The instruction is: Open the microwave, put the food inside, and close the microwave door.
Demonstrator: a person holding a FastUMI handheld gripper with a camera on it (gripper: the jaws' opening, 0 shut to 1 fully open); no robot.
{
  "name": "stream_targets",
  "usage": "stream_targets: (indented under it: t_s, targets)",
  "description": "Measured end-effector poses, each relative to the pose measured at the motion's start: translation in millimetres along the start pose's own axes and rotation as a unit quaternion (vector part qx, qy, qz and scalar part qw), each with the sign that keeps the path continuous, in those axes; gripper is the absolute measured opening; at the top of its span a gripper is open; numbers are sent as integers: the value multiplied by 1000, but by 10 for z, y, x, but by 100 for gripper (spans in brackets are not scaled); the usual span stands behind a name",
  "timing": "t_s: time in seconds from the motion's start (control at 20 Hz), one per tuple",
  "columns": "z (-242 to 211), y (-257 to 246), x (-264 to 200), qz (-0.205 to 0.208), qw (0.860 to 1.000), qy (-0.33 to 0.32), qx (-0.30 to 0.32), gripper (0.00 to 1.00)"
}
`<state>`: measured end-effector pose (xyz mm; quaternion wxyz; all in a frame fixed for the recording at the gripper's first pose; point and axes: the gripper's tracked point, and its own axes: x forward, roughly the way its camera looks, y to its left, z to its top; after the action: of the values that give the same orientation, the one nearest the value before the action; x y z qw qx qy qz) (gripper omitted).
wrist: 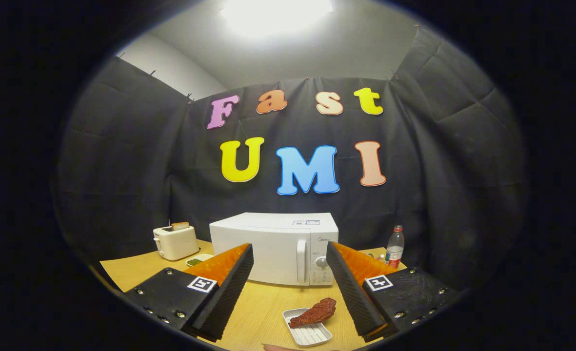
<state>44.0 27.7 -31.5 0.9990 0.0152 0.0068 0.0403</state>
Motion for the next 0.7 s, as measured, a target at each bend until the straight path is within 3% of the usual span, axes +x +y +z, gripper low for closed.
stream_targets:
  t_s: [0.7]
  targets:
    - [-538,-28,975,-22,1000,11,-3,95]
